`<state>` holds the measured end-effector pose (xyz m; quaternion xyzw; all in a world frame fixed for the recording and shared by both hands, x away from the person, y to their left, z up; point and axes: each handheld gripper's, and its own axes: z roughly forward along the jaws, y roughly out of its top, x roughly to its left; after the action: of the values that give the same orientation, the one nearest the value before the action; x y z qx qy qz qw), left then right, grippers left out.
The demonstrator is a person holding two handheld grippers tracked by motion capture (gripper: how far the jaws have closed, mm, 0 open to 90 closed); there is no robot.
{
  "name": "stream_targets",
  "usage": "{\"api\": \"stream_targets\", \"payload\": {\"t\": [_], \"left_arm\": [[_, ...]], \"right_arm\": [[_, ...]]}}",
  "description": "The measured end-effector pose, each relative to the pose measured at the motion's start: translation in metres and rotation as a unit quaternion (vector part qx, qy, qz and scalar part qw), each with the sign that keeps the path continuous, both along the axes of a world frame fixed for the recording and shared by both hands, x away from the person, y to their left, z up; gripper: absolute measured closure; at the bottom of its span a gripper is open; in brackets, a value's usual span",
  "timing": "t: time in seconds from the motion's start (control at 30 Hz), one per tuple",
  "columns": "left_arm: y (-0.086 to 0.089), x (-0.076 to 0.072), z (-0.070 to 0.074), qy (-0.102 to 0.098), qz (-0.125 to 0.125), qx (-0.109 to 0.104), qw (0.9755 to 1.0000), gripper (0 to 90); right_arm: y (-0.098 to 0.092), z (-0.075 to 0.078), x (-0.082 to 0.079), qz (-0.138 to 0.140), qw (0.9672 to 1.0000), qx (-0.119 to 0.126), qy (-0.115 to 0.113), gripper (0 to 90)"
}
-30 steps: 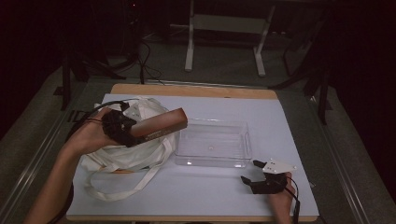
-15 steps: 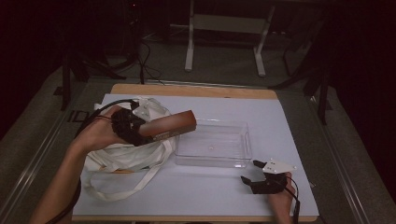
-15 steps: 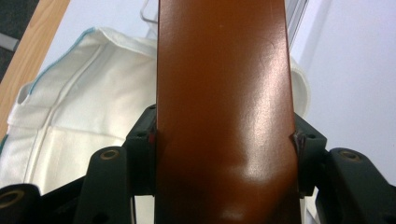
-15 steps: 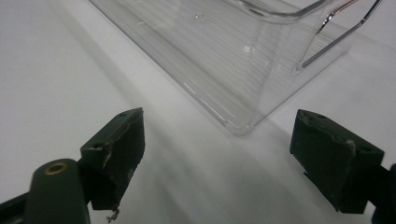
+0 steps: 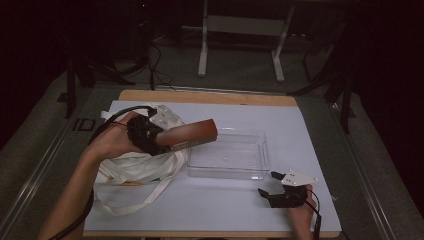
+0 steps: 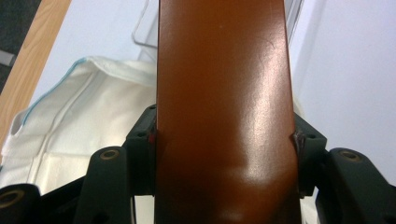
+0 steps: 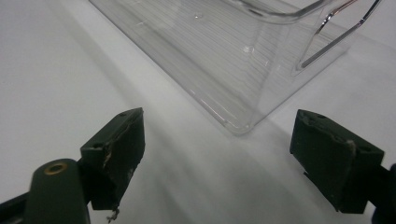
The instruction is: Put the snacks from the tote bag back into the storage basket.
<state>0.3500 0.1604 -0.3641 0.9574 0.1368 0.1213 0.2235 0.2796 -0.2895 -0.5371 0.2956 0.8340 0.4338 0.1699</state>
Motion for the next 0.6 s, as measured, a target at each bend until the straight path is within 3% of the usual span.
{"api": "stream_targets", "payload": {"t": [0.6], "left_arm": [[-0.025, 0.006, -0.001, 0.0, -0.033, -0.002, 0.9995, 43.4]], "right_arm": [[-0.001, 0.0, 0.0, -0.001, 1.0, 0.005, 0.0, 17.9]]}}
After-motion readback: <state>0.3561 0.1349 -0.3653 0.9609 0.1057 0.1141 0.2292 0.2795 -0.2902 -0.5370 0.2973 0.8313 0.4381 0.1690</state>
